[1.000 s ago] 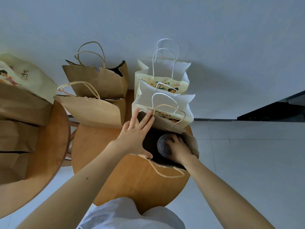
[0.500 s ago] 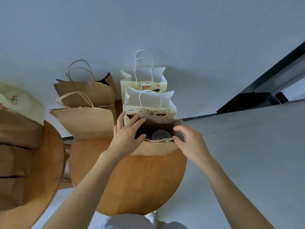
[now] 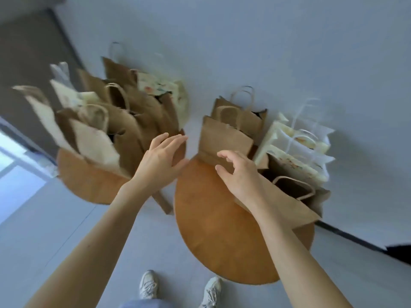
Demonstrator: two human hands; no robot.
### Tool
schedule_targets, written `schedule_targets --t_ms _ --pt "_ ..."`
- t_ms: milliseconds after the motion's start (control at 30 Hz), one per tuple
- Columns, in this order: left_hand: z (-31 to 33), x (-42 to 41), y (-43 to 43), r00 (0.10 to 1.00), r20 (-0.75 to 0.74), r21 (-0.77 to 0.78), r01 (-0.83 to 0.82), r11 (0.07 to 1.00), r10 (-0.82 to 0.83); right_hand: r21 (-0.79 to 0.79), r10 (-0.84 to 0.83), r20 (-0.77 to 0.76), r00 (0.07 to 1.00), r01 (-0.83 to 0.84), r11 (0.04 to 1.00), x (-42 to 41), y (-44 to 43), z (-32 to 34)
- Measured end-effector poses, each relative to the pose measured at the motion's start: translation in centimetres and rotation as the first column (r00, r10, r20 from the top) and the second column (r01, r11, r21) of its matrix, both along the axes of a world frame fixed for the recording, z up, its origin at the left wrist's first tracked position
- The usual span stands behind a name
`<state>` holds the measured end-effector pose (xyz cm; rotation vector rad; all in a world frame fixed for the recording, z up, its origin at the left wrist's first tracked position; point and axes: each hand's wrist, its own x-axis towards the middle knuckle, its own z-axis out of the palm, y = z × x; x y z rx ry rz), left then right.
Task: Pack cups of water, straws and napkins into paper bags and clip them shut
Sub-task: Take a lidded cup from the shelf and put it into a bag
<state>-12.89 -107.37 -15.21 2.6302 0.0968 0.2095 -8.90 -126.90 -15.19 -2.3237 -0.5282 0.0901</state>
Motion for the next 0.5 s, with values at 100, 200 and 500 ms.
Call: schedule_targets --t_ms 100,200,500 --pt "0.8 -4.5 7.2 0.986 0.028 -0.009 -0.165 0.986 0.165 0.047 0.109 0.027 0.994 -0.111 0.993 -1.2 7.2 0.4" --pt "1.6 -9.7 15.5 0.944 0.066 -0.014 -0.322 0.947 0.323 0.062 0.243 0.023 0.970 -0.244 0.968 -3.4 16.6 0.9" --pt "2.4 -22.5 37.3 0.865 0.030 0.030 -0.502 0.865 0.501 0.113 0.510 -0.031 0.859 -0.504 0.856 -11.7 43.1 2.3"
